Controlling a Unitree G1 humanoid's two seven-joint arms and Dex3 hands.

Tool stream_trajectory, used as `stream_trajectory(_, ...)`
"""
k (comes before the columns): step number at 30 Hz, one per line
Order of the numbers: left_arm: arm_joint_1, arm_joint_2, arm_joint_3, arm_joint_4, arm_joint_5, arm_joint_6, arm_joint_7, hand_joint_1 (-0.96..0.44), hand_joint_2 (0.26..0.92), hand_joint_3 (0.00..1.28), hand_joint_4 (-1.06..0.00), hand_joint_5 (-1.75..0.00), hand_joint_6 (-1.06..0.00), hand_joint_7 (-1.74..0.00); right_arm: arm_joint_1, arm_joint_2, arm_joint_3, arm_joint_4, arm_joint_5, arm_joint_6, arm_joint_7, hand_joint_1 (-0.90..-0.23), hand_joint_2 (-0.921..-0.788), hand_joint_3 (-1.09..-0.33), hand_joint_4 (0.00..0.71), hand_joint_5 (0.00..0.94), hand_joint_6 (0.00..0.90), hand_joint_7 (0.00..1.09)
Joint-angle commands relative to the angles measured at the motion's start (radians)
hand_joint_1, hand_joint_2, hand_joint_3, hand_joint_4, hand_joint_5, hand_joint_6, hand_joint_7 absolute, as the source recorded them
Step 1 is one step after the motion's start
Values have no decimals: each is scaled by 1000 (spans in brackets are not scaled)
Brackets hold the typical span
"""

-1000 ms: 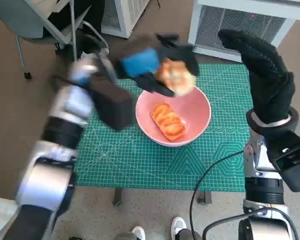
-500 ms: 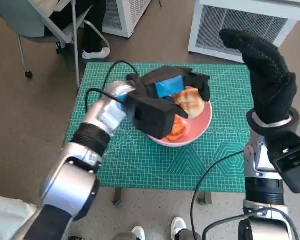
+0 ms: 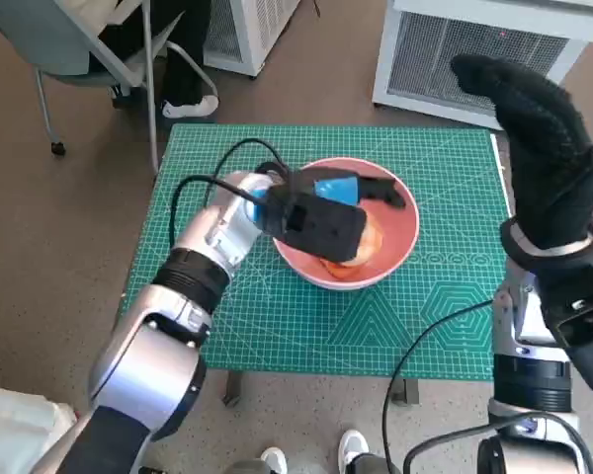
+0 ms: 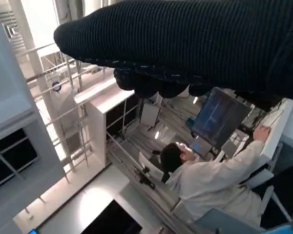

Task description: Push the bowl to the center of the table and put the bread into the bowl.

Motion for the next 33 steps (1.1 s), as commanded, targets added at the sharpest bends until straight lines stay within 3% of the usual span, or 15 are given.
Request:
stream_trajectory(1,27,23,73,-22,-78,-70,13,-454,921,88,-39,-6,-69,-322,26,-7,-4,-9,-21,14,-15,-600,-921,-737,305,3,0,630)
stream_trajectory(9,96,21,289,-44,-320,-186,-1,-491,921,97,-134,-37,-181,-338,27,-7,-7,-35,-48,23,-45,-598,-921,-737,302,1,-1,630)
stream_trajectory(16,186,-54,484,-165,-592,-205,-20,-460,921,162,-263,-65,-291,-318,20,-5,-5,-49,-66,28,-71,-589,-921,-739,302,1,0,629)
stream_trajectory(22,284,-125,546,-354,-722,-175,21,-435,921,256,-337,-75,-344,-326,8,3,-1,-57,-78,38,-91,-586,-921,-738,306,3,0,629)
stream_trajectory(28,390,-139,525,-577,-744,-105,63,-443,921,352,-361,-44,-174,-632,-2,13,8,-55,-90,39,-107,-583,-921,-738,310,5,9,631)
stream_trajectory(33,460,-136,502,-721,-740,-57,81,-482,921,376,-357,-38,-107,-678,-10,20,14,-51,-94,39,-117,-584,-921,-740,312,5,11,631)
